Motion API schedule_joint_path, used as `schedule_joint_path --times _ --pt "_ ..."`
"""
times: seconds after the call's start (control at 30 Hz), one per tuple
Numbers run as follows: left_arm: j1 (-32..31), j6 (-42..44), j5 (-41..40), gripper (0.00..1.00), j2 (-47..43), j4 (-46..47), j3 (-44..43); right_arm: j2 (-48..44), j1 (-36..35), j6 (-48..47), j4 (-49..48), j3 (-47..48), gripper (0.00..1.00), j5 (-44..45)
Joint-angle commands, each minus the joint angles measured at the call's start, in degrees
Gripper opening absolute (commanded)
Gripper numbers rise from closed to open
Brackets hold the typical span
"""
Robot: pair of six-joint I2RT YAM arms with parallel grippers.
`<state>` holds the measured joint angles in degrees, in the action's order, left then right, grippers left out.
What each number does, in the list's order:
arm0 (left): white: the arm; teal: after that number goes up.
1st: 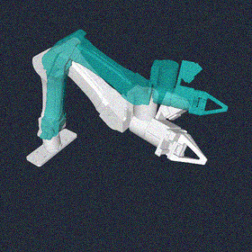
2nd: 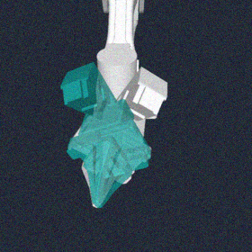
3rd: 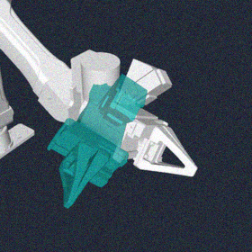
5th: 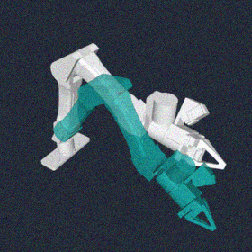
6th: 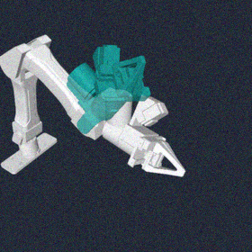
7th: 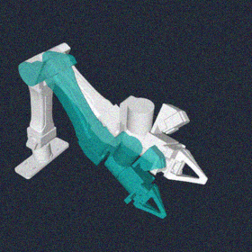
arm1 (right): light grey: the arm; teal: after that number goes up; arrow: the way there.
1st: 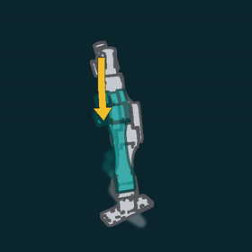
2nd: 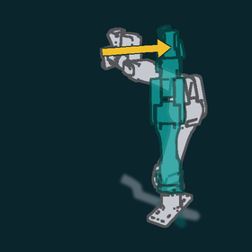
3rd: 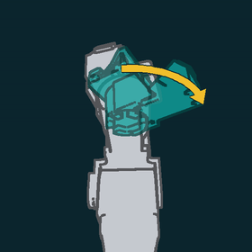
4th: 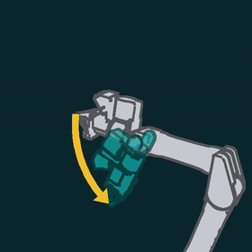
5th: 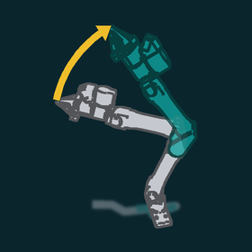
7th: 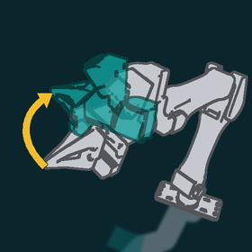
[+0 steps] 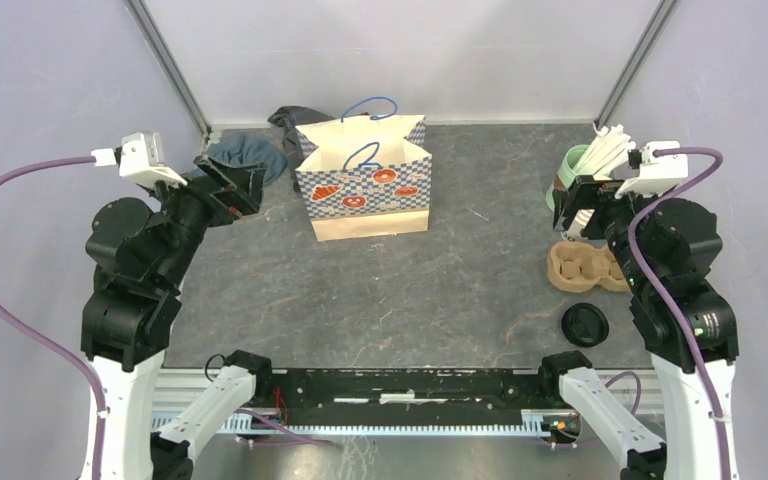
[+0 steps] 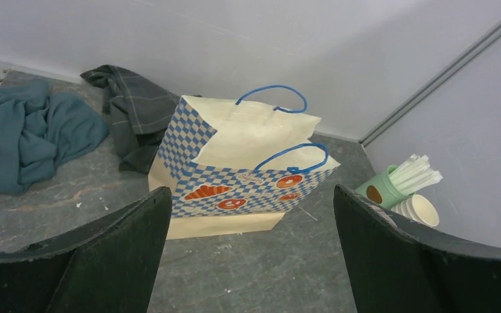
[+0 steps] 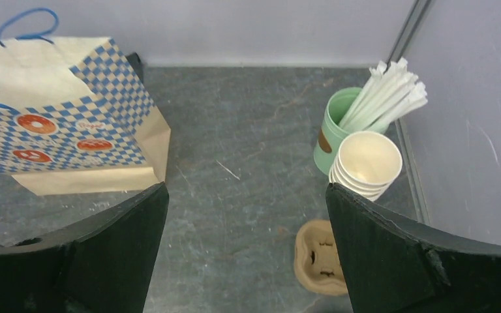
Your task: Pack the takeout coffee
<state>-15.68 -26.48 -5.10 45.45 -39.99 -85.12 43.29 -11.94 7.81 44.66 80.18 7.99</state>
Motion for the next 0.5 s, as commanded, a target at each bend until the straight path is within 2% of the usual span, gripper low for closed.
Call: schedule_joint_path --times 0.0,0.33,0.47 --pt "1.4 3.8 0.0 0.99 -0.9 3.3 2.2 0.1 2.4 0.2 1.1 -1.7 0.98 -2.5" --pt "2.3 5.3 1.2 0.99 1.7 5.0 5.7 4.2 4.6 0.2 -0.4 -5.6 0.98 -8.8" --pt "2.3 5.0 1.1 0.99 4.3 5.6 5.2 8.6 4.9 -0.9 -1.3 -7.3 0.98 -6.2"
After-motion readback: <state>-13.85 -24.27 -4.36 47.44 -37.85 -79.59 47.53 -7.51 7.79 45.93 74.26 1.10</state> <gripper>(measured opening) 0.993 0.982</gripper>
